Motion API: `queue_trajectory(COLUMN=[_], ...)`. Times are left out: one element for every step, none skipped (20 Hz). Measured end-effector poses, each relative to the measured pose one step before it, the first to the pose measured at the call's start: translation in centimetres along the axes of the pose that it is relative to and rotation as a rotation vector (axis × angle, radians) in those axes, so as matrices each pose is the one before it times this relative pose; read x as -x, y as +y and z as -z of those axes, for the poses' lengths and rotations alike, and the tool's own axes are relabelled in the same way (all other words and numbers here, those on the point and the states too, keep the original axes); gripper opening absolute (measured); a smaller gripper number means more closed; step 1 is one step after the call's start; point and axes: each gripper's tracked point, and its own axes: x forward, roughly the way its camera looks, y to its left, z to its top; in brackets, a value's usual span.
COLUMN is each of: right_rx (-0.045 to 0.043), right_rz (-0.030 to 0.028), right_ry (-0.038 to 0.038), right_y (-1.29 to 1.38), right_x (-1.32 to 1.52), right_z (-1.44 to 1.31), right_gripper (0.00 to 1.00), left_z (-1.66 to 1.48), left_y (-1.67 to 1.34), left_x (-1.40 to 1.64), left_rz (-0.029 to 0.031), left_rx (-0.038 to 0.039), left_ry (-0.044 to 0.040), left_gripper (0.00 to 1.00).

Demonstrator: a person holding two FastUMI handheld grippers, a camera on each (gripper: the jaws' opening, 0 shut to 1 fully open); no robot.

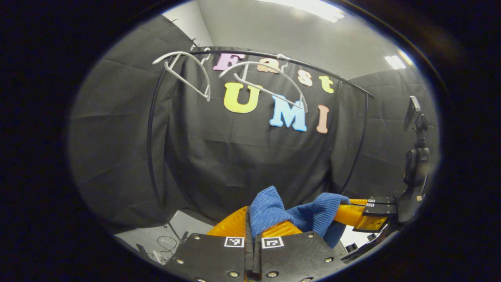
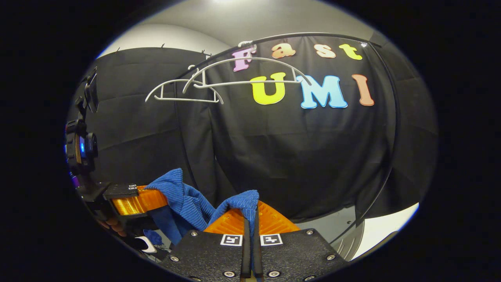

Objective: Grasp the clothes on the hanger with both hands and then place them into the laundry hamper below.

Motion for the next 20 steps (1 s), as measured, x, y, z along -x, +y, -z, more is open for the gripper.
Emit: queue_trajectory(right_rx=[0.00364,0.00132,-0.00068,0.00023,0.0057,0.00952,0.00691,0.00338,0.00187,0.00113,0.00459,0.00746,0.00421,0.00125,0.00205,0.00696,0.01323,0.01192,0.00791,0.00812], right_rz=[0.00259,0.00366,0.00209,-0.00001,0.00146,0.00417,0.00057,0.00206,-0.00042,0.00199,0.00639,0.00793,0.00691,0.00328,-0.00311,-0.00096,0.00271,0.00348,-0.00306,-0.00695], right_ry=[0.01876,0.02049,0.0219,0.02355,0.02291,0.0253,0.02518,0.01621,0.02117,0.02199,0.02138,0.02599,0.02218,0.02075,0.02447,0.02004,0.02109,0.02393,0.02175,0.03595], right_y=[-0.218,-0.137,-0.01,0.001,-0.015,-0.092,0.128,0.01,0.08,-0.045,-0.093,-0.214,-0.045,-0.067,0.028,-0.04,-0.027,-0.142,0.047,0.048], right_x=[-0.242,-0.334,-0.329,-0.17,-0.216,-0.148,-0.087,-0.111,-0.265,-0.308,-0.275,-0.301,-0.19,-0.272,-0.44,-0.418,-0.375,-0.245,-0.345,-0.365], right_z=[0.915,0.924,1.193,1.081,1.159,0.987,1.231,0.673,1.004,0.817,0.856,0.787,0.886,0.795,1.041,0.71,0.949,0.864,1.005,1.194], right_gripper=[0.02,0.02,0.02,0.03,0.03,0.04,0.03,0.03,0.03,0.05,0.05,0.05,0.06,0.06,0.07,0.08,0.09,0.09,0.09,0.11], left_z=[0.976,1.197,1.308,1.36,1.183,1.046,1.013,0.947,1.066,1.038,1.081,1.0,1.155,1.146,0.972,1.03,1.196,0.981,0.949,0.673], left_y=[0.225,0.38,0.388,0.047,0.356,0.369,0.249,0.308,0.188,0.119,0.042,0.106,-0.022,0.086,0.141,-0.072,-0.267,0.069,0.095,0.19], left_x=[-0.145,-0.141,-0.147,-0.414,-0.25,-0.01,0.094,-0.053,-0.256,-0.199,-0.256,-0.308,-0.297,-0.191,-0.287,-0.255,-0.202,-0.346,-0.393,-0.453], left_rz=[-0.0085,-0.01156,-0.00955,-0.01065,-0.01052,-0.00269,-0.00421,-0.00813,-0.00589,-0.00713,-0.0067,-0.00972,-0.00369,-0.00714,-0.00773,-0.0031,-0.00076,-0.00699,-0.00541,-0.00862], left_rx=[-0.00163,-0.00073,0.00231,0.00112,-0.0017,-0.00758,-0.01105,-0.01155,-0.00423,0.00126,-0.00053,-0.00602,-0.00677,-0.00712,-0.00583,-0.00578,-0.00566,-0.00658,-0.00769,-0.01289], left_ry=[0.01644,0.0193,0.02217,0.02245,0.02007,0.02247,0.02264,0.0223,0.0206,0.02153,0.02509,0.02406,0.02383,0.02298,0.02106,0.0212,0.02348,0.02444,0.02065,0.01691], left_gripper=[0.01,0.05,0.01,0.01,0.05,0.01,0.01,0.01,0.01,0.01,0.01,0.02,0.06,0.06,0.03,0.02,0.02,0.04,0.05,0.04])
